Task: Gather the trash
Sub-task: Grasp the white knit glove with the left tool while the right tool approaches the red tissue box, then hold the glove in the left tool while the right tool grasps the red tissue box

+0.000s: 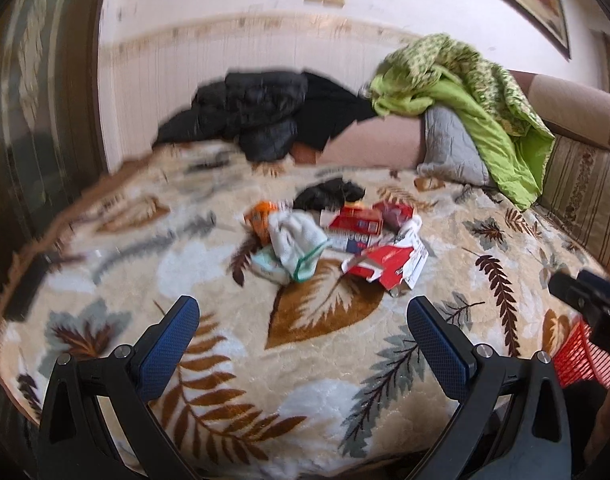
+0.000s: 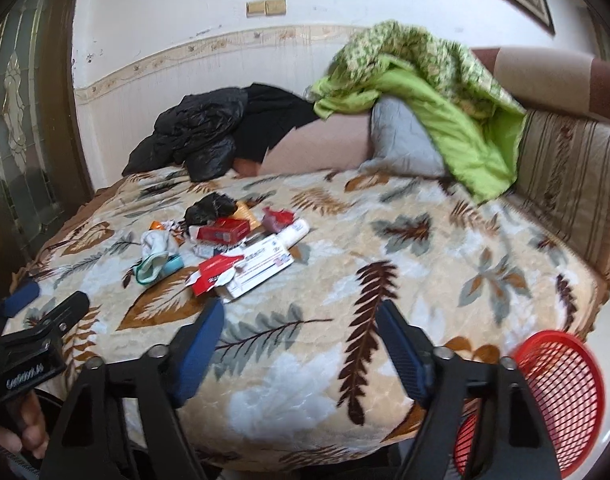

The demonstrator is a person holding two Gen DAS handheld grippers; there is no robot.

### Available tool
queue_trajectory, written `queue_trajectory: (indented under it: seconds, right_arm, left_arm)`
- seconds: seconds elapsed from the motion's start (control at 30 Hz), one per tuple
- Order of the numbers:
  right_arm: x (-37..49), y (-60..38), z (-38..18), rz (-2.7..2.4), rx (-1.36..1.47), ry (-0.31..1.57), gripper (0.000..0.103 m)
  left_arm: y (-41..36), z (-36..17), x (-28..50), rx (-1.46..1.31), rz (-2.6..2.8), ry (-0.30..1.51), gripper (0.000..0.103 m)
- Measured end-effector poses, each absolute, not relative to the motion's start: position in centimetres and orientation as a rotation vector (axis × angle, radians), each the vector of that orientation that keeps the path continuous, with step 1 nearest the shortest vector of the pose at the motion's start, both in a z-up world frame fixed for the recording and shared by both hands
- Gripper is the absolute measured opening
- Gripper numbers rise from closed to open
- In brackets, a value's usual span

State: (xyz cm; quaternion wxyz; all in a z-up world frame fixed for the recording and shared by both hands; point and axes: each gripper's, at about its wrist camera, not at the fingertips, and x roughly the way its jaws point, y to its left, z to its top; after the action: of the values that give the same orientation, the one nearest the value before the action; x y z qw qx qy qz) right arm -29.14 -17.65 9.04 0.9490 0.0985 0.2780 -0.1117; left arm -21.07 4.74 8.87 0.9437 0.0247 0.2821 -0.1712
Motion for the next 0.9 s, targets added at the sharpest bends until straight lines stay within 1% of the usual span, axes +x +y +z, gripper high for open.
queue_trajectory:
  seconds: [0.07, 0.13, 0.2, 0.27, 0.4, 0.47, 0.5, 0.53, 0.57, 0.6, 0.63, 0.67, 0.73, 0.8, 0.9]
  right_arm:
    - [-28.8, -18.0, 8.9, -0.216, 0.229, 0.577, 0.071]
    - [-28.7, -18.1, 8.9, -0.198, 0.245, 0.581, 0.069]
    - [-28.4, -17.9, 8.8, -0.179, 0.248, 0.593, 0.063]
    - [-28.0, -17.9, 8.6, -0.151, 0.261, 0.604, 0.058]
    - [-26.6, -18.2, 8.5, -0.078, 0.334, 0.625, 0.057]
    - [-25.7, -18.3, 8.5, -0.038, 0.375, 0.628, 0.057]
    - [-25.0, -18.2, 8.4, -0.017, 0.394, 0.634, 0.057]
    - [-24.2, -18.3, 8.2, 0.011, 0.421, 0.643, 0.057]
    - [-23.2, -18.4, 8.0, 0.033, 0.448, 0.655, 0.057]
    - [-22.3, -18.5, 7.7, 0.048, 0.465, 0.672, 0.057]
    - [-21.3, -18.6, 7.4, 0.068, 0.493, 0.695, 0.057]
    - [-20.1, -18.9, 6.9, 0.083, 0.534, 0.715, 0.057]
    - [-17.9, -19.1, 6.5, 0.105, 0.596, 0.747, 0.057]
    - [-15.9, -19.2, 6.5, 0.109, 0.606, 0.757, 0.057]
    - [-12.8, -19.3, 5.9, 0.074, 0.610, 0.796, 0.056]
  left_arm:
    - [4.8, 8.8, -19.2, 0.009, -0.343, 0.628, 0.103]
    - [4.9, 8.9, -17.3, -0.044, -0.345, 0.666, 0.099]
    - [4.8, 9.1, -15.2, -0.088, -0.338, 0.701, 0.096]
    - [4.3, 8.9, -12.7, -0.130, -0.337, 0.749, 0.094]
    - [2.2, 7.6, -8.0, -0.164, -0.318, 0.845, 0.093]
    - [1.3, 7.0, -6.6, -0.159, -0.312, 0.853, 0.092]
    - [0.6, 6.4, -5.9, -0.146, -0.309, 0.864, 0.087]
    - [0.3, 5.9, -5.4, -0.139, -0.312, 0.874, 0.075]
    - [-0.1, 5.2, -4.8, -0.123, -0.319, 0.889, 0.066]
    - [-0.2, 4.6, -4.4, -0.106, -0.323, 0.900, 0.050]
    - [-0.5, 4.0, -4.1, -0.086, -0.319, 0.909, 0.044]
    - [-0.5, 3.7, -3.9, -0.080, -0.319, 0.912, 0.042]
    - [-0.3, 3.8, -3.7, -0.095, -0.347, 0.905, 0.031]
    - [-0.1, 4.0, -3.9, -0.083, -0.357, 0.881, 0.024]
    - [0.3, 4.1, -4.1, -0.075, -0.378, 0.874, 0.021]
